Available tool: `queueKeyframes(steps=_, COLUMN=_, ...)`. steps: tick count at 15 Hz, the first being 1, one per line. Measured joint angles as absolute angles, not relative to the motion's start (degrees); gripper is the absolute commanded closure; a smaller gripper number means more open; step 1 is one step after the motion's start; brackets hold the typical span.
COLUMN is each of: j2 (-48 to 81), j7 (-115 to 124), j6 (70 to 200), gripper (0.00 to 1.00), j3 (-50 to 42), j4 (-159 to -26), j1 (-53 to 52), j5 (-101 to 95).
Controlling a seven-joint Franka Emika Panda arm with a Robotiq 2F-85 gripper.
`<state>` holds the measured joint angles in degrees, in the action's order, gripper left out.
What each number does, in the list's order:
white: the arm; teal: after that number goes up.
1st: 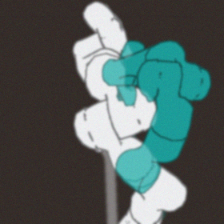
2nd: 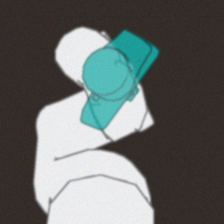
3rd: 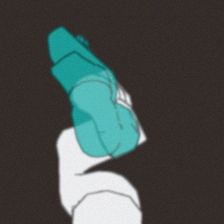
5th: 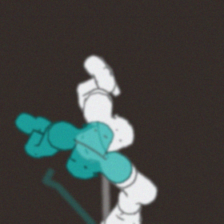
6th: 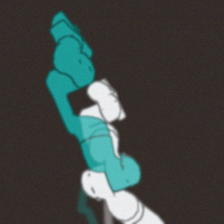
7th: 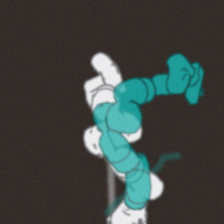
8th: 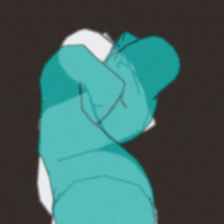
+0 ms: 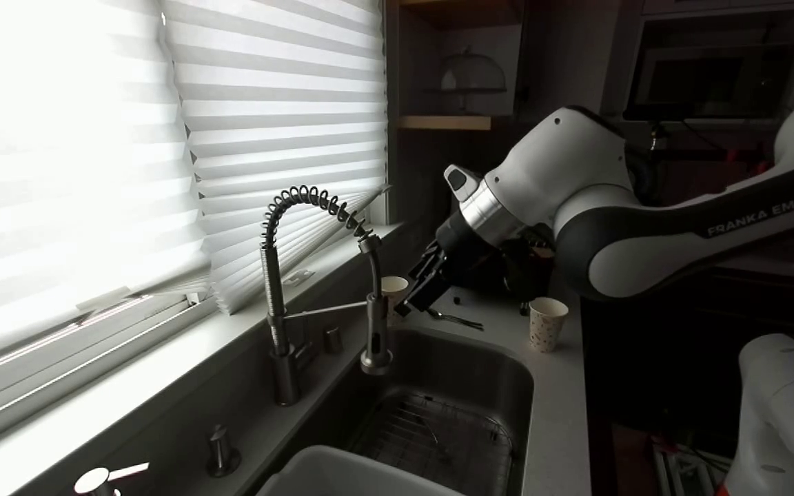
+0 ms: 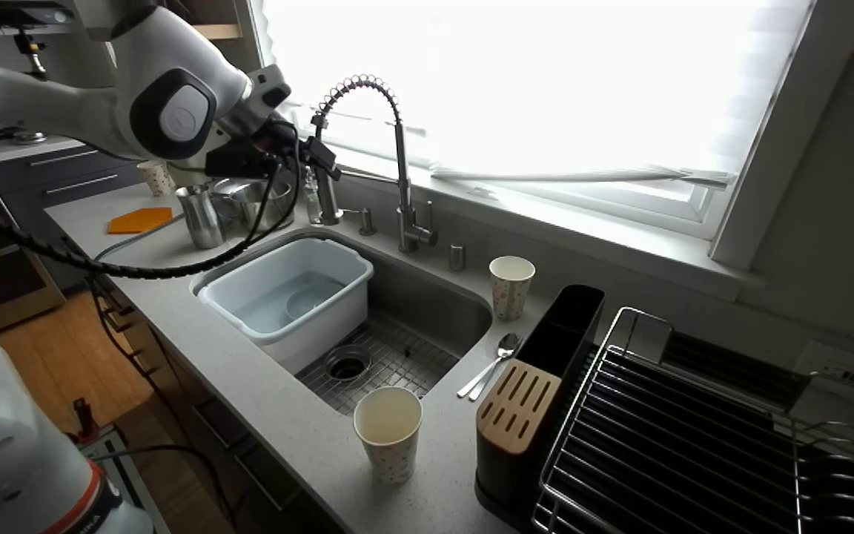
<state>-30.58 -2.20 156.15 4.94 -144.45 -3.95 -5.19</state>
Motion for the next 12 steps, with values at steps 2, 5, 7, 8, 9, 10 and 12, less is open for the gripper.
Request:
queueKeyframes(steps=2, j2=-29.6, j7=-2.1, j6=158.6, gripper=0.0, j3=4.9, j4=-144.9, j1=-4.7, j5=-4.0)
queueKeyframes(steps=5, j2=-27.8, j7=-2.1, j6=161.5, gripper=0.0, j3=4.9, j4=-144.9, j1=-5.9, j5=-2.7)
queueKeyframes(steps=7, j2=-26.8, j7=-2.1, j6=163.1, gripper=0.0, j3=4.9, j4=-144.9, j1=-6.0, j5=-2.7)
queueKeyframes(steps=8, j2=-26.3, j7=-2.1, j6=163.5, gripper=0.0, j3=4.8, j4=-144.9, j1=-6.0, j5=-2.7)
queueKeyframes(steps=9, j2=-25.9, j7=-2.1, j6=163.9, gripper=0.0, j3=4.7, j4=-144.9, j1=-6.0, j5=-2.7)
queueKeyframes(steps=10, j2=-25.6, j7=-2.1, j6=164.1, gripper=0.0, j3=4.7, j4=-144.9, j1=-5.8, j5=-2.7)
queueKeyframes(steps=12, j2=-25.1, j7=-2.1, j6=164.2, gripper=0.0, j3=4.4, j4=-144.9, j1=-5.5, j5=-2.7)
